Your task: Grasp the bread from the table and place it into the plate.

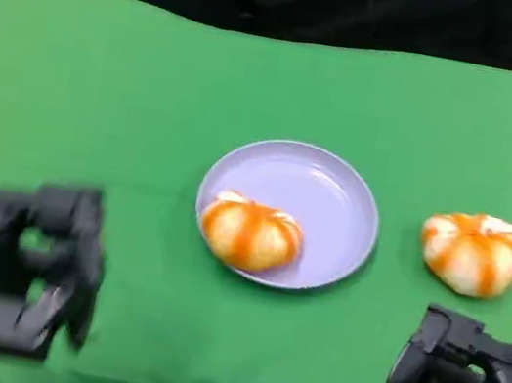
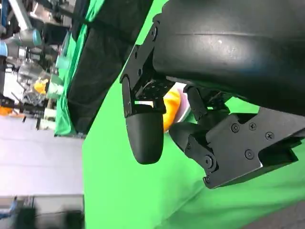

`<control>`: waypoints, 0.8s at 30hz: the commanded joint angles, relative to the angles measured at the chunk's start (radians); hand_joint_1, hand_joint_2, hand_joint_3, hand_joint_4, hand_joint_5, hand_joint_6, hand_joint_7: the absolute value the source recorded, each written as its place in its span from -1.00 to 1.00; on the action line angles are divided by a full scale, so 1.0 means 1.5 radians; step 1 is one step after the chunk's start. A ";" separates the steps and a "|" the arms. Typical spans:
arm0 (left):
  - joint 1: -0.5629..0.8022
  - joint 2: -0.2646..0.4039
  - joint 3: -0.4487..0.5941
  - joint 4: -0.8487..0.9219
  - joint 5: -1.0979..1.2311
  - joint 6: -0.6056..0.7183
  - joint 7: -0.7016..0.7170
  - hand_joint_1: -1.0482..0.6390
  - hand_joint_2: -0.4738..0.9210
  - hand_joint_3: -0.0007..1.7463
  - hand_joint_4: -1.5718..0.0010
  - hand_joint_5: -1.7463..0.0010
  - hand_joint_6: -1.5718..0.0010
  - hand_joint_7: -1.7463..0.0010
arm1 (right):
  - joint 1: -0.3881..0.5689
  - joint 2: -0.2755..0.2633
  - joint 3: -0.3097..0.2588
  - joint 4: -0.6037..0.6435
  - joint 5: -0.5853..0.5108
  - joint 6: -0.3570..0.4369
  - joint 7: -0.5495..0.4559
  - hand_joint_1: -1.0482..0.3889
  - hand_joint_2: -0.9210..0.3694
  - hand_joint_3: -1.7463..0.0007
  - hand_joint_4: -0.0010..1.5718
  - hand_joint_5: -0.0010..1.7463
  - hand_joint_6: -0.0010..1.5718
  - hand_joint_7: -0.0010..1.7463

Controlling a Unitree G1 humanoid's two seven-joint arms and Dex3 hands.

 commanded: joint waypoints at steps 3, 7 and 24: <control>0.053 -0.030 -0.004 0.074 0.031 -0.106 -0.028 0.30 0.62 0.42 -0.22 -1.00 0.01 -0.99 | -0.007 -0.017 -0.026 0.026 0.006 -0.029 0.013 0.47 -0.58 -0.16 -0.05 1.00 -0.09 0.72; 0.052 -0.040 -0.008 0.095 0.045 -0.117 -0.015 0.30 0.61 0.42 -0.18 -1.00 0.03 -0.98 | -0.004 -0.017 -0.026 0.023 0.014 -0.022 0.015 0.48 -0.59 -0.17 -0.05 1.00 -0.09 0.72; 0.039 -0.040 -0.016 0.102 0.111 -0.127 0.024 0.39 0.62 0.42 -0.08 -1.00 0.14 -0.99 | 0.006 -0.014 -0.016 0.001 0.010 -0.018 0.006 0.49 -0.60 -0.19 -0.03 1.00 -0.10 0.75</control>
